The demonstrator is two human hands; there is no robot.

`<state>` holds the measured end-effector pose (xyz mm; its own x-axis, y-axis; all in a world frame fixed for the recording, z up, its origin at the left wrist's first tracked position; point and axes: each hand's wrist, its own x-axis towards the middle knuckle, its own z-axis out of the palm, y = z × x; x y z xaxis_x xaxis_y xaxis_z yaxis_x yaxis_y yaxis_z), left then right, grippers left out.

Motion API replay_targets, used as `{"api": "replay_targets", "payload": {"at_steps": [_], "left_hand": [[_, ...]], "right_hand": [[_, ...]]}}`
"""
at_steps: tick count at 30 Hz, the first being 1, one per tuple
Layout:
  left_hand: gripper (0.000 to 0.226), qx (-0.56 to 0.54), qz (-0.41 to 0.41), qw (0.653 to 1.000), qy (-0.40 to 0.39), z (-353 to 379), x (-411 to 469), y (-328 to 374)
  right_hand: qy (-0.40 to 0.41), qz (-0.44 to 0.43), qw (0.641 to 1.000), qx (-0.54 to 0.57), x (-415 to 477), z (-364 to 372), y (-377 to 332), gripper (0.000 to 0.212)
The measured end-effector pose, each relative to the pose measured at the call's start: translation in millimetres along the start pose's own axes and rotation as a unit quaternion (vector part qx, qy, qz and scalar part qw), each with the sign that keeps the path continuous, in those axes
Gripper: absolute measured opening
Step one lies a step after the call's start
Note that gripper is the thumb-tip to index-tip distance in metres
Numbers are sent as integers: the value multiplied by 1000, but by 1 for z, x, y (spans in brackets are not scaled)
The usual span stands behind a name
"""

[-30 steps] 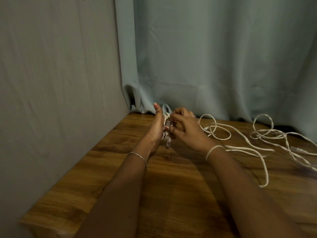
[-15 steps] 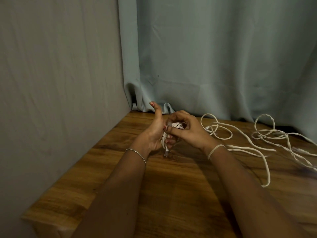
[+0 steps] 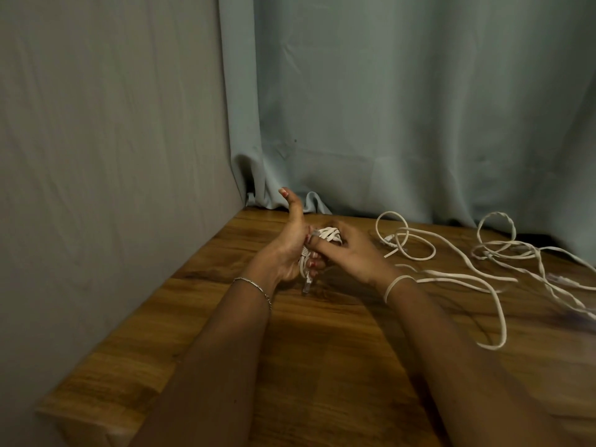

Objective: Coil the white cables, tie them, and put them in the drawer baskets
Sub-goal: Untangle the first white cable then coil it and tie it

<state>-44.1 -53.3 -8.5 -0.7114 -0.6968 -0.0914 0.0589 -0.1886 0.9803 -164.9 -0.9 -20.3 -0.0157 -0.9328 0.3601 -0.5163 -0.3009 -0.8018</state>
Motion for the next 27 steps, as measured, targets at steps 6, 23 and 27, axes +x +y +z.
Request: {"api": "replay_targets", "payload": {"at_steps": [6, 23, 27], "left_hand": [[110, -26, 6, 1000, 0, 6, -3, 3], [95, -18, 114, 980, 164, 8, 18, 0], [51, 26, 147, 980, 133, 10, 16, -4]], "right_hand": [[27, 24, 996, 79, 3, 4, 1, 35], [147, 24, 985, 87, 10, 13, 13, 24], [193, 85, 962, 176, 14, 14, 17, 28]]}}
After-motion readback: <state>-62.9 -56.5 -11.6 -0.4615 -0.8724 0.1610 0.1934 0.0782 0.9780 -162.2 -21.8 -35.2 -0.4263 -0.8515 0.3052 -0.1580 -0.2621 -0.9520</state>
